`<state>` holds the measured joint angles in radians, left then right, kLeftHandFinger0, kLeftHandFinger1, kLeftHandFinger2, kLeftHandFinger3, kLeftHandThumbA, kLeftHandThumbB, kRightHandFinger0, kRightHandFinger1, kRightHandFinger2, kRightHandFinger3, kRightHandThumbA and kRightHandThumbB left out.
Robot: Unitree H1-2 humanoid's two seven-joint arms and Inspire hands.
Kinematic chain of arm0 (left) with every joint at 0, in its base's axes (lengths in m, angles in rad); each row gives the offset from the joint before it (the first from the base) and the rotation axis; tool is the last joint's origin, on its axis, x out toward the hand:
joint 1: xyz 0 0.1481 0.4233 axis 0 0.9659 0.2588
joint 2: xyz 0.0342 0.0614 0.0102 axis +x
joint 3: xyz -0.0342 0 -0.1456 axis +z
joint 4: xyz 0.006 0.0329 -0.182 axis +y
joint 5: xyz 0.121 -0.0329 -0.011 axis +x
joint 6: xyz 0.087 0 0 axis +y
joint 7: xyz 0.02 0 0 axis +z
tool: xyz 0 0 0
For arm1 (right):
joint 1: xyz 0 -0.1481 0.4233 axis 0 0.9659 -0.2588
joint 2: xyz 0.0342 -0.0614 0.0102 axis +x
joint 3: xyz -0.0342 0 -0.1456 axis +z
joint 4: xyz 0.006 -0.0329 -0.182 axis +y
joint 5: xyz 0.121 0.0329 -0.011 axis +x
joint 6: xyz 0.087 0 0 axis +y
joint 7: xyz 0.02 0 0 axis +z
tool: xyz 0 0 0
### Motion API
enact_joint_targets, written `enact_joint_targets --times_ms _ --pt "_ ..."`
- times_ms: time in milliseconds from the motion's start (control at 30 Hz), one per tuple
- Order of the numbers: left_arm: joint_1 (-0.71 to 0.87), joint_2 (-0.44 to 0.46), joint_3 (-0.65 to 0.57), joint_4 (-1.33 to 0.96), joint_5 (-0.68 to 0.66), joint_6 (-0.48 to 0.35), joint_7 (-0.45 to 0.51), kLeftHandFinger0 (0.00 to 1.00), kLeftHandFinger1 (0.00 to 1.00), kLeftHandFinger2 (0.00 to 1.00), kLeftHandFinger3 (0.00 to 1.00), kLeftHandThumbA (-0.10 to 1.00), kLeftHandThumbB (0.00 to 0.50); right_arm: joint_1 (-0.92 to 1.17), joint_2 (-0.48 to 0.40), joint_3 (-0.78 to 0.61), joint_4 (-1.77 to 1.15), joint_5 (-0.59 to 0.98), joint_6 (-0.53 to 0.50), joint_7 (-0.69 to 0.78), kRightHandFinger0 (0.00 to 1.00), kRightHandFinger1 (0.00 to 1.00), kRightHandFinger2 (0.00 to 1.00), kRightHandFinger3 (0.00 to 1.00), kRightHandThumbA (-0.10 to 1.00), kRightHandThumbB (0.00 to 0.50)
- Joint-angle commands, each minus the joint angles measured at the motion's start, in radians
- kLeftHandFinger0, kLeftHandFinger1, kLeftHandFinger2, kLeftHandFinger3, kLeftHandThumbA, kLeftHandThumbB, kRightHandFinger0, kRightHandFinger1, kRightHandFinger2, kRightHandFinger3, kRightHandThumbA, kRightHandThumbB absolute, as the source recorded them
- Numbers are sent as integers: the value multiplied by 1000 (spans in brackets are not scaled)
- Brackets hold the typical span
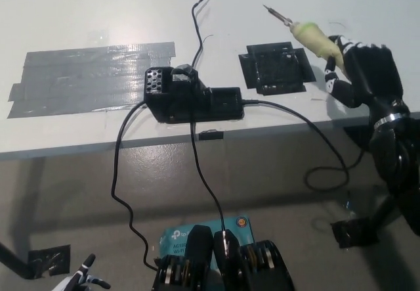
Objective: The robot uses its right hand to grab and lift the soldering gun kept on the middle of the table and puts it in its base
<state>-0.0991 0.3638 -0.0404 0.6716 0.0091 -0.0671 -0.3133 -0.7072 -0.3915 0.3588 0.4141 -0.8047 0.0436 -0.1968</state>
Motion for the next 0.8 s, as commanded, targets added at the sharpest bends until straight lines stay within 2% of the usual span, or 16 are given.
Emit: enact_joint_targets --times_ms 0,100,167,233,333,400,533,600,633,733,767 --pt "2 29 6 -4 0 -29 -6 0 0 221 503 1000 500 -69 -42 -2 -65 6 -105 2 0 0 388 361 -100 254" --pt "-1 34 6 6 -2 -37 -10 0 0 209 485 1000 500 -67 -77 7 -71 17 -180 15 0 40 478 369 -100 236" --pt "3 34 6 -3 -1 -32 -9 0 0 206 487 1000 500 -65 -104 14 -89 20 -217 40 0 74 497 341 -100 221" --pt "13 36 9 -25 -2 -13 -6 0 0 230 504 1000 500 -66 -132 19 -86 22 -290 21 0 70 419 298 -100 246" --pt "11 37 10 -11 -6 -39 -10 0 0 227 492 1000 500 -69 -142 19 -92 15 -310 22 0 22 394 286 -100 259" --pt "11 38 8 -11 -6 -35 -13 0 0 240 490 1000 500 -75 -150 24 -101 1 -319 31 0 44 478 319 -100 260" --pt "15 40 3 -25 3 -30 -8 0 0 235 504 1000 500 -93 -178 38 -107 -12 -390 33 0 66 536 348 -100 264" --pt "16 40 4 -28 3 -28 -7 0 0 233 501 1000 500 -100 -184 41 -108 -15 -405 44 0 55 459 331 -100 274" --pt "18 41 3 -31 7 -23 -4 0 0 225 499 1000 500 -104 -193 52 -107 -48 -418 25 0 45 449 324 -100 288" --pt "9 43 2 -11 5 -31 -11 0 0 203 480 1000 500 -117 -201 56 -112 -50 -431 51 0 39 452 344 -100 277" --pt "8 45 0 -14 6 -33 -13 0 0 205 482 1000 500 -127 -203 58 -107 -62 -438 47 0 32 444 341 -100 288"
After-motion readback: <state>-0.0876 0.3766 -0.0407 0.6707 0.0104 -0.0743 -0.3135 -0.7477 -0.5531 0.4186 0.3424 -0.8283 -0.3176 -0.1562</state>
